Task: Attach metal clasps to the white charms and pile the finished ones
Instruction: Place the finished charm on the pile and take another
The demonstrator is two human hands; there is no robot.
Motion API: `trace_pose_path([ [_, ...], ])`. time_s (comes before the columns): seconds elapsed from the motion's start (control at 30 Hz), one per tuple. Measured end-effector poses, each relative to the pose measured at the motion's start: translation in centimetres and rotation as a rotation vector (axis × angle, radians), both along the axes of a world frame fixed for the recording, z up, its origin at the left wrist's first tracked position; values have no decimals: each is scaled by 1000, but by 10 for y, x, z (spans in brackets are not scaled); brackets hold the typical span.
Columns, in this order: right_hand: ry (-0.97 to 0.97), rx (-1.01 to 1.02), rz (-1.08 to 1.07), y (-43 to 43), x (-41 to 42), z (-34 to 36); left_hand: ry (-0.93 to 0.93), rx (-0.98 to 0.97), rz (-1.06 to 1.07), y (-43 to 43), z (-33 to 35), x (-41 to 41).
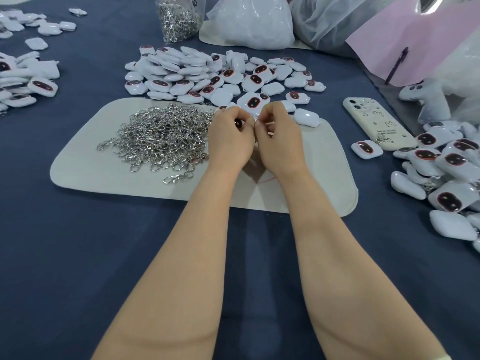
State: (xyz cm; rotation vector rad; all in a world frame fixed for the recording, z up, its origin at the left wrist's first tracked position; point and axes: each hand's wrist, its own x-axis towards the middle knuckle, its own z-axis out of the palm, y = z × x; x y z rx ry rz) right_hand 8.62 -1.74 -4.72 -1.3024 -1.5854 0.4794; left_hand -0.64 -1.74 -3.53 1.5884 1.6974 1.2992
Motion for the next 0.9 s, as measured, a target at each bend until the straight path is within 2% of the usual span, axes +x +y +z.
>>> trace_pose_path([
  [0.23, 77, -29, -33, 0, 2, 1, -57, -1, -63, 0, 0, 1],
  [0.37, 139, -42, -114, 2, 6, 2, -211, -3, -117, -5, 5, 3],
  [0.53, 168, -66, -154, 2, 7, 3, -274, -60, -145, -5, 2, 3],
  [0.9, 98, -60, -131, 1, 6, 3, -240, -60, -156, 1, -3, 2],
])
